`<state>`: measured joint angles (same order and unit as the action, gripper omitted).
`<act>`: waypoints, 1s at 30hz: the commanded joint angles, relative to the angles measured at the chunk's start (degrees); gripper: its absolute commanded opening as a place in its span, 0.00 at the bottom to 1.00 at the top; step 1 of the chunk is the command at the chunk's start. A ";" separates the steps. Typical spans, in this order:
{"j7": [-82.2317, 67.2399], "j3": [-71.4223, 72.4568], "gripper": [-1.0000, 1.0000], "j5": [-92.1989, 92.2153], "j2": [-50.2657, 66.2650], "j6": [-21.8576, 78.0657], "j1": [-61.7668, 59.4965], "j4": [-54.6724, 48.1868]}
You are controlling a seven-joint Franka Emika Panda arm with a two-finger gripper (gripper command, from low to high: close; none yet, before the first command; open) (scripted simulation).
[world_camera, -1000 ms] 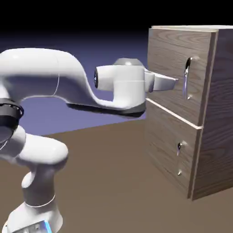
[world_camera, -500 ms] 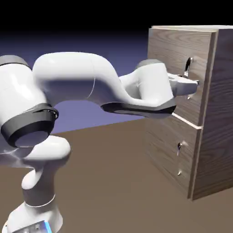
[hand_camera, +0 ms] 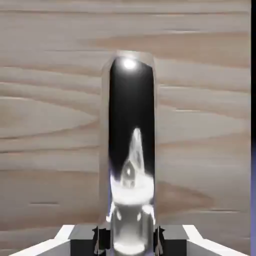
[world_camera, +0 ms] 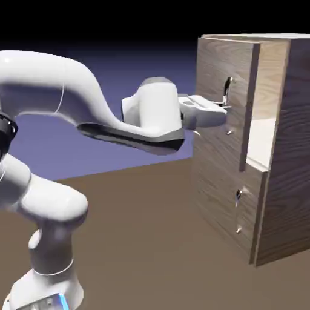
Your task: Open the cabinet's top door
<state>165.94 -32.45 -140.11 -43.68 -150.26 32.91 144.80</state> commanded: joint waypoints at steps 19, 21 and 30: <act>-14.61 35.29 0.00 43.28 -13.30 26.38 -11.90 15.66; -15.42 39.34 0.00 48.27 -13.47 30.72 -11.31 15.70; -15.58 58.03 0.00 68.15 -7.43 51.70 -10.73 9.55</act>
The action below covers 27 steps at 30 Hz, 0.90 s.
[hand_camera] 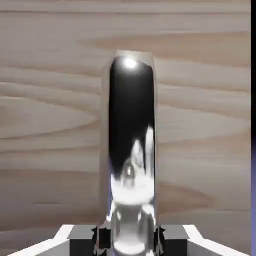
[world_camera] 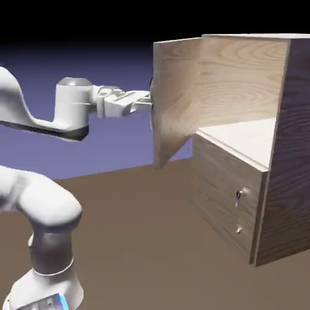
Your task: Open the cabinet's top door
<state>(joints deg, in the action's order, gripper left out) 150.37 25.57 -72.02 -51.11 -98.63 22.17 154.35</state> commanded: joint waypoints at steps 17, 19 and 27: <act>8.90 35.30 0.00 16.94 27.77 40.08 -19.63 -30.54; 10.36 39.45 0.00 17.03 31.00 43.86 -22.74 -33.63; 14.02 56.06 0.00 16.99 38.29 52.67 -36.86 -41.24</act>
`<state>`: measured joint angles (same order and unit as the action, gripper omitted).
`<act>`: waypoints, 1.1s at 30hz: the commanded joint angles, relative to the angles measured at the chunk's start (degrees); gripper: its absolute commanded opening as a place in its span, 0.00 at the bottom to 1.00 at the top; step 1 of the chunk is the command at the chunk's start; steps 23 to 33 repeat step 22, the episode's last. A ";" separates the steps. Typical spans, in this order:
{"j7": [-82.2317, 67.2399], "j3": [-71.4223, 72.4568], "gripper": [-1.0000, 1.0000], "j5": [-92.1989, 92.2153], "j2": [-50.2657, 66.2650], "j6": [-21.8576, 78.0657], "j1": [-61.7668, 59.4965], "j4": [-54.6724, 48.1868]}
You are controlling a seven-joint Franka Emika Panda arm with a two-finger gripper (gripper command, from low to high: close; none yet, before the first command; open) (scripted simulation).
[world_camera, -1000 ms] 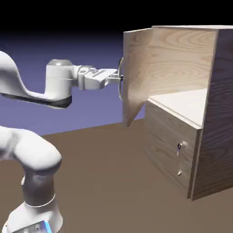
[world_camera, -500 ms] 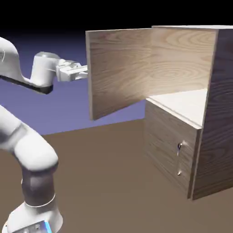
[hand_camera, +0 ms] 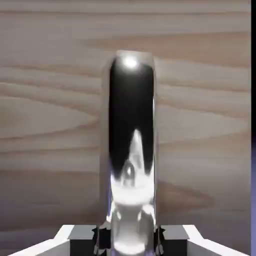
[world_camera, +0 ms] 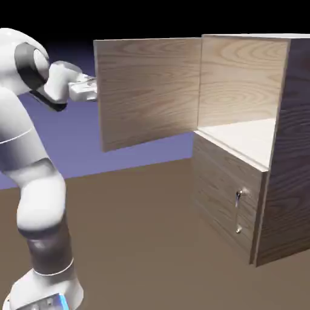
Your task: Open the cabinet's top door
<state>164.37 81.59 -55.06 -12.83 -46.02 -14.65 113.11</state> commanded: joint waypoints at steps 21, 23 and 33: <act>-8.81 30.43 0.00 9.23 -17.30 4.02 -40.18 -20.00; -9.13 30.60 0.00 9.43 -17.82 4.13 -40.67 -20.53; -9.13 30.60 0.00 9.43 -17.82 4.13 -40.67 -20.53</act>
